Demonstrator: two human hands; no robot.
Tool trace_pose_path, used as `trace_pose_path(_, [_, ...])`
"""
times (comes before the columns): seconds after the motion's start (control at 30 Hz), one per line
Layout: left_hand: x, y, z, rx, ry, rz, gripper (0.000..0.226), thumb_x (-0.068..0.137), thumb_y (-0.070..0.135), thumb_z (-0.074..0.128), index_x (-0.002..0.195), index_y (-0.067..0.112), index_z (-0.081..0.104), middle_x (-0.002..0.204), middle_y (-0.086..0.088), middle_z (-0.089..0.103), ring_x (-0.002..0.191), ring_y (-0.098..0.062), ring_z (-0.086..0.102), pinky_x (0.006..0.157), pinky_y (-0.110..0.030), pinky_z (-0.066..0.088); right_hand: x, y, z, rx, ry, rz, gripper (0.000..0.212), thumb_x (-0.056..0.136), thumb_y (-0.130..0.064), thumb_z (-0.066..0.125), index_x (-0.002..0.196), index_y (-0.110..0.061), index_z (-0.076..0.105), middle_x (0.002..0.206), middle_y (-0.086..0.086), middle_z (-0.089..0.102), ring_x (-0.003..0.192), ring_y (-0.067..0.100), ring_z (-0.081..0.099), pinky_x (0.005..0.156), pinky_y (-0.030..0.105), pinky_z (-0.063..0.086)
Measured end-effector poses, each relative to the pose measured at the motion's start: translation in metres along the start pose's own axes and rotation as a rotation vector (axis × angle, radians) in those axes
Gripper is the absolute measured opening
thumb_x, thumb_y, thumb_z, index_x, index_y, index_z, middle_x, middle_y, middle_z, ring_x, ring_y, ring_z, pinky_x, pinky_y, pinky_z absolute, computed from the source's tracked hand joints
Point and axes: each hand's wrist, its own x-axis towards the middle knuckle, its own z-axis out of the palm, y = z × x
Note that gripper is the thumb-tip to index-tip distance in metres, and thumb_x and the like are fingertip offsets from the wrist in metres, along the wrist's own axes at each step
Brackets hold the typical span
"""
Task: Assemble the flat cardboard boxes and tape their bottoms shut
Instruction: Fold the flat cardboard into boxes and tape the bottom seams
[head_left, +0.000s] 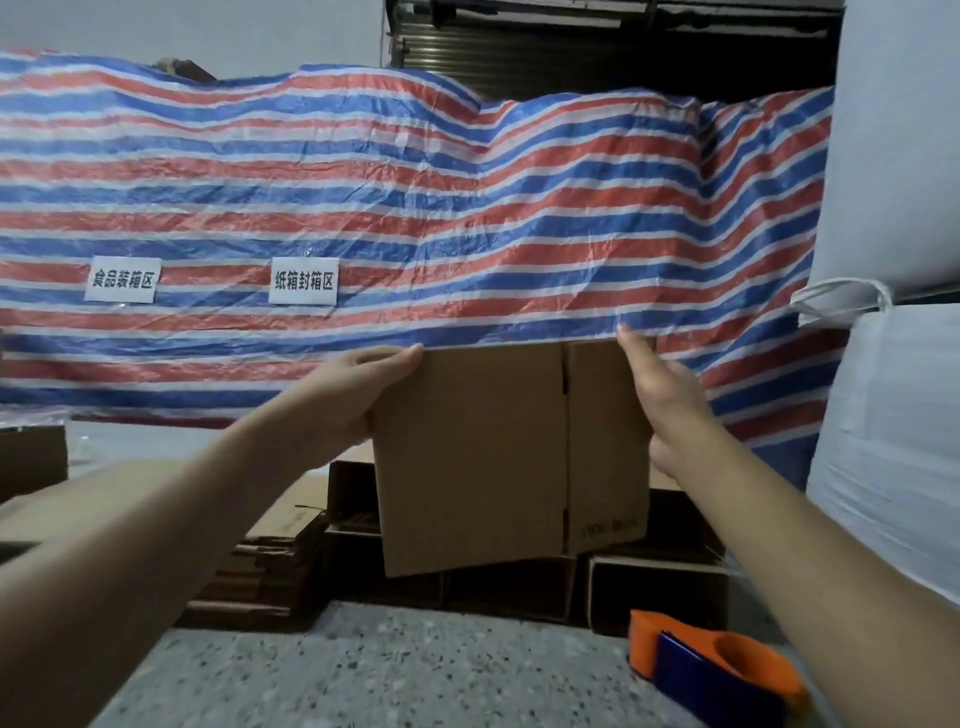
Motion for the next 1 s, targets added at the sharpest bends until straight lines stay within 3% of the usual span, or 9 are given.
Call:
trace_pose_path(0.1, [-0.006, -0.044, 0.013, -0.141, 0.036, -0.167, 0.041, 0.086, 0.043, 0.069, 0.12, 0.022, 0.063, 0.118, -0.006, 0.069, 0.109, -0.023, 0.065, 0.095, -0.047, 0.05, -0.018, 0.039, -0.001, 0.013, 0.039, 0.097, 0.076, 0.082, -0.069, 0.065, 0.138, -0.019, 0.052, 0.134, 0.006, 0.061, 0.121, 0.03, 0.058, 0.108, 0.053, 0.045])
trace_pose_path(0.23, [-0.021, -0.091, 0.023, -0.089, 0.099, -0.312, 0.039, 0.087, 0.047, 0.069, 0.115, 0.02, 0.064, 0.113, -0.006, 0.069, 0.107, -0.024, 0.064, 0.086, -0.042, 0.051, -0.043, 0.091, -0.006, -0.009, 0.04, 0.237, 0.059, 0.088, -0.057, 0.065, 0.129, -0.015, 0.059, 0.122, 0.009, 0.067, 0.117, 0.031, 0.061, 0.106, 0.054, 0.045])
trace_pose_path(0.37, [-0.034, -0.121, 0.028, -0.022, 0.12, -0.369, 0.037, 0.086, 0.049, 0.068, 0.108, 0.02, 0.07, 0.105, -0.009, 0.073, 0.104, -0.027, 0.066, 0.095, -0.048, 0.05, -0.06, 0.128, -0.01, -0.032, 0.054, 0.315, 0.046, 0.095, -0.048, 0.059, 0.118, -0.008, 0.063, 0.117, 0.019, 0.068, 0.109, 0.035, 0.063, 0.105, 0.055, 0.046])
trace_pose_path(0.47, [-0.033, -0.124, 0.027, -0.033, 0.134, -0.36, 0.033, 0.086, 0.047, 0.069, 0.104, 0.019, 0.072, 0.099, -0.009, 0.074, 0.097, -0.025, 0.069, 0.082, -0.04, 0.054, -0.063, 0.133, -0.011, -0.022, 0.085, 0.307, 0.052, 0.095, -0.05, 0.057, 0.128, -0.01, 0.057, 0.126, 0.015, 0.064, 0.116, 0.033, 0.059, 0.106, 0.056, 0.044])
trace_pose_path(0.57, [-0.026, -0.113, 0.019, 0.013, 0.002, -0.394, 0.032, 0.089, 0.04, 0.067, 0.104, 0.012, 0.073, 0.093, -0.01, 0.075, 0.085, -0.02, 0.071, 0.073, -0.032, 0.051, -0.062, 0.129, -0.01, 0.002, 0.081, 0.329, 0.066, 0.094, -0.051, 0.058, 0.145, -0.012, 0.044, 0.143, 0.014, 0.053, 0.131, 0.035, 0.05, 0.11, 0.057, 0.04])
trace_pose_path(0.67, [-0.018, -0.098, 0.012, 0.091, -0.083, -0.426, 0.027, 0.089, 0.032, 0.067, 0.101, 0.008, 0.071, 0.082, -0.008, 0.073, 0.073, -0.016, 0.069, 0.071, -0.03, 0.05, -0.063, 0.131, -0.01, -0.007, 0.108, 0.29, 0.064, 0.095, -0.049, 0.057, 0.146, -0.012, 0.042, 0.143, 0.013, 0.053, 0.131, 0.034, 0.05, 0.109, 0.055, 0.041])
trace_pose_path(0.83, [-0.015, -0.094, 0.012, 0.085, -0.214, -0.429, 0.027, 0.093, 0.028, 0.058, 0.103, 0.012, 0.077, 0.093, -0.01, 0.073, 0.079, -0.016, 0.07, 0.067, -0.027, 0.055, -0.07, 0.137, -0.003, 0.026, 0.159, 0.239, 0.084, 0.09, -0.06, 0.062, 0.155, -0.018, 0.028, 0.156, 0.008, 0.04, 0.141, 0.032, 0.04, 0.112, 0.051, 0.037])
trace_pose_path(0.93, [-0.017, -0.099, 0.012, 0.004, -0.251, -0.453, 0.035, 0.086, 0.037, 0.065, 0.11, 0.013, 0.075, 0.096, -0.011, 0.073, 0.079, -0.016, 0.07, 0.063, -0.027, 0.056, -0.075, 0.142, 0.0, 0.019, 0.17, 0.22, 0.071, 0.088, -0.06, 0.065, 0.14, -0.017, 0.043, 0.133, 0.007, 0.057, 0.12, 0.027, 0.056, 0.099, 0.046, 0.049])
trace_pose_path(1.0, [-0.017, -0.101, 0.013, 0.0, -0.253, -0.448, 0.034, 0.083, 0.038, 0.067, 0.108, 0.017, 0.077, 0.097, -0.009, 0.074, 0.079, -0.016, 0.071, 0.063, -0.028, 0.056, -0.074, 0.144, 0.001, 0.048, 0.166, 0.196, 0.044, 0.09, -0.056, 0.065, 0.115, -0.023, 0.051, 0.114, 0.004, 0.062, 0.1, 0.02, 0.061, 0.077, 0.036, 0.052])
